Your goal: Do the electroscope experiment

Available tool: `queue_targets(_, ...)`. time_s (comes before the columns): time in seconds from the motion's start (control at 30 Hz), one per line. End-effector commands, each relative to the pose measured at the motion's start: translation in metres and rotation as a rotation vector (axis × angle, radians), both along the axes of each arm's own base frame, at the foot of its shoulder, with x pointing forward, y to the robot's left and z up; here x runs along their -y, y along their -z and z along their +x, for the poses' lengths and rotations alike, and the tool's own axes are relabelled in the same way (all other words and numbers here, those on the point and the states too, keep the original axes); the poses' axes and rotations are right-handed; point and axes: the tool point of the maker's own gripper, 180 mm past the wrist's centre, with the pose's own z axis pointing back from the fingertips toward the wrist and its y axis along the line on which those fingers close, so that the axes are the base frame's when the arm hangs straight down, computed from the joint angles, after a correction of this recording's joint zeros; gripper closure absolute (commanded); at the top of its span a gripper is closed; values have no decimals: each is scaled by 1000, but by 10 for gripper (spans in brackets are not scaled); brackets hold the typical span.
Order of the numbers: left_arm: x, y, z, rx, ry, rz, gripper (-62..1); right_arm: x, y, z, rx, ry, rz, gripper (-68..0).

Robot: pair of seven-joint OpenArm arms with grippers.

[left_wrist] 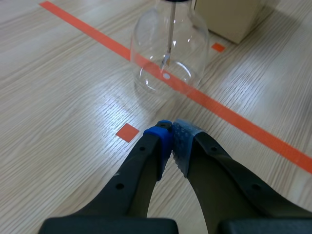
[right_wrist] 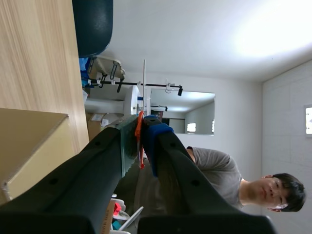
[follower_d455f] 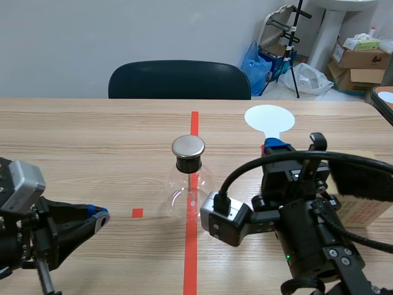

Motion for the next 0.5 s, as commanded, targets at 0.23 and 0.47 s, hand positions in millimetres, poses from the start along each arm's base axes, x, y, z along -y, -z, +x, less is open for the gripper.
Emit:
queue_targets(0.23,33,5,27,26,25,-81,-30,-4,3,12,45,2,3,-13)
queue_targets(0.47,47,14,39,18,35,-87,-30,-5,-4,13,83,-4,23,-13)
